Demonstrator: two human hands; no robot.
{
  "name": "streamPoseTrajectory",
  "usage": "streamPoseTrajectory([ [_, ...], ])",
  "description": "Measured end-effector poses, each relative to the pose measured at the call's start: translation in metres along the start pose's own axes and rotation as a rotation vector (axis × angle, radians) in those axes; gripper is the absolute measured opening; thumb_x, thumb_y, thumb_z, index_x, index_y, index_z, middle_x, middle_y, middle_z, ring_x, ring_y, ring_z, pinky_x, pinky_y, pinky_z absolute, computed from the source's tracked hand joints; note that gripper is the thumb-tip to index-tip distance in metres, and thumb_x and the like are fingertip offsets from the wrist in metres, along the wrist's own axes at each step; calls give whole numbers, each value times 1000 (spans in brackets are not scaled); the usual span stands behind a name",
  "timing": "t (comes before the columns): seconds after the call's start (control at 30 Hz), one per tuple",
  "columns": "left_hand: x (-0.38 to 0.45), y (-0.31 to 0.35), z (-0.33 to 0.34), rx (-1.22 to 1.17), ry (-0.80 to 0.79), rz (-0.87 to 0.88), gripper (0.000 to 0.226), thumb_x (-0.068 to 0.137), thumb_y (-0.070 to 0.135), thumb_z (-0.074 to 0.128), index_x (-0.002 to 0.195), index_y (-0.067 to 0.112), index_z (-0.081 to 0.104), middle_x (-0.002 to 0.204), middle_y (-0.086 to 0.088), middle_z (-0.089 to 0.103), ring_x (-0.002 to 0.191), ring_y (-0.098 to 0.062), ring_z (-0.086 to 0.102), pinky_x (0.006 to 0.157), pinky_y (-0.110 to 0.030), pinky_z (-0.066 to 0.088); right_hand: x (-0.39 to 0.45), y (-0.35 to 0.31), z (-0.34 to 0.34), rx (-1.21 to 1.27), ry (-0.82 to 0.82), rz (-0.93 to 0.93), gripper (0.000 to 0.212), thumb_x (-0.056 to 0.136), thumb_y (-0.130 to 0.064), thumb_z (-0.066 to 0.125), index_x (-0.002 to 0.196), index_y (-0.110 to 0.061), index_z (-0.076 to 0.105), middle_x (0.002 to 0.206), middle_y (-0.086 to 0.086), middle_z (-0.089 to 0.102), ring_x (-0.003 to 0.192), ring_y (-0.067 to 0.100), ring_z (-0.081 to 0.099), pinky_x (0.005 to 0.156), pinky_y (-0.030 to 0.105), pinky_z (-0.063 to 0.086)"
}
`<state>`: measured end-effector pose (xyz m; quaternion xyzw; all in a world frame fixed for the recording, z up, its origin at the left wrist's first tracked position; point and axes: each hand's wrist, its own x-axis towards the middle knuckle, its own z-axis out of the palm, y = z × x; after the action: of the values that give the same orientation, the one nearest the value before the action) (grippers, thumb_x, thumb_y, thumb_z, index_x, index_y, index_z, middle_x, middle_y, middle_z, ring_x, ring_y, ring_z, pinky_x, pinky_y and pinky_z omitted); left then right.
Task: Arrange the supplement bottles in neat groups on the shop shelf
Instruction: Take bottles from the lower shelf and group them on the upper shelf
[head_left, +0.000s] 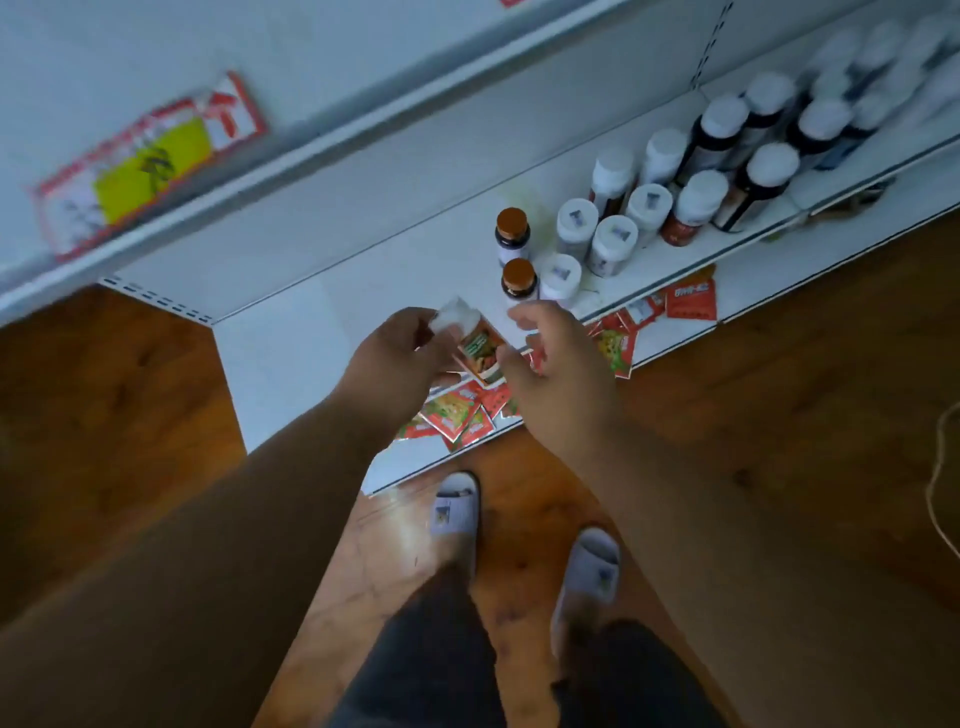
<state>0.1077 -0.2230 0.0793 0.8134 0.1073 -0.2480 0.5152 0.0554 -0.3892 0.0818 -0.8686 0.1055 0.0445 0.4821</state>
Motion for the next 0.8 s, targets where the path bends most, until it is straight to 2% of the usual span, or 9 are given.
streamPoseTrajectory([
  [0.1, -84, 44, -2, -250, -70, -27, 16, 100, 26, 55, 104, 14, 64, 93, -12, 74, 89, -30, 72, 85, -43, 58, -57, -42, -47, 121, -98, 61, 24, 95, -29, 61, 118, -25, 58, 110, -11, 65, 96, 3, 60, 83, 23, 48],
  [0.17, -131, 67, -1, -317, -70, -3, 19, 103, 24, 51, 104, 11, 64, 91, -13, 73, 86, -31, 71, 86, -45, 58, -90, -64, -75, 189, -123, 54, 22, 94, -30, 63, 115, -28, 58, 106, -14, 65, 94, -1, 61, 80, 20, 49],
  [0.3, -197, 105, 7, -355, -63, 64, 29, 103, 34, 46, 104, 11, 64, 81, -5, 74, 79, -22, 73, 77, -34, 60, -128, -96, -123, 264, -131, 30, 25, 88, -41, 66, 110, -32, 59, 103, -10, 68, 96, 7, 66, 87, 39, 56],
  [0.37, -215, 124, 11, -414, -52, 77, 34, 103, 38, 44, 103, 11, 65, 79, -5, 75, 78, -27, 72, 76, -37, 60, -134, -113, -143, 281, -134, 13, 33, 78, -55, 64, 105, -36, 59, 99, -8, 69, 94, 11, 68, 85, 46, 57],
  [0.47, -229, 157, 11, -469, -12, 102, 38, 101, 43, 44, 103, 11, 66, 88, -13, 75, 87, -38, 72, 82, -46, 60, -131, -138, -167, 300, -121, -17, 37, 72, -62, 59, 100, -38, 58, 96, -8, 69, 90, 14, 70, 80, 48, 59],
  [0.57, -227, 182, 1, -509, 26, 153, 35, 100, 42, 46, 106, 12, 65, 88, -12, 75, 85, -32, 73, 80, -41, 60, -117, -163, -183, 278, -97, -64, 35, 74, -60, 59, 102, -39, 58, 98, -11, 69, 93, 10, 69, 83, 46, 58],
  [0.63, -217, 195, -7, -541, 33, 217, 36, 95, 41, 54, 112, 11, 62, 90, -13, 74, 86, -31, 72, 82, -43, 59, -102, -177, -189, 260, -60, -99, 31, 78, -56, 61, 103, -38, 58, 98, -12, 69, 93, 8, 69, 84, 45, 58],
  [0.7, -203, 207, -16, -548, 51, 265, 37, 90, 34, 63, 117, 10, 58, 94, -15, 73, 84, -30, 70, 80, -44, 58, -85, -190, -192, 256, -31, -116, 29, 80, -55, 62, 104, -38, 58, 99, -13, 69, 92, 7, 68, 84, 43, 59],
  [0.8, -177, 227, -33, -502, 82, 310, 24, 93, 18, 66, 115, 13, 59, 98, -12, 73, 87, -31, 71, 77, -40, 56, -57, -207, -196, 230, -1, -142, 22, 88, -46, 64, 107, -37, 57, 102, -16, 69, 92, 3, 67, 81, 34, 59],
])
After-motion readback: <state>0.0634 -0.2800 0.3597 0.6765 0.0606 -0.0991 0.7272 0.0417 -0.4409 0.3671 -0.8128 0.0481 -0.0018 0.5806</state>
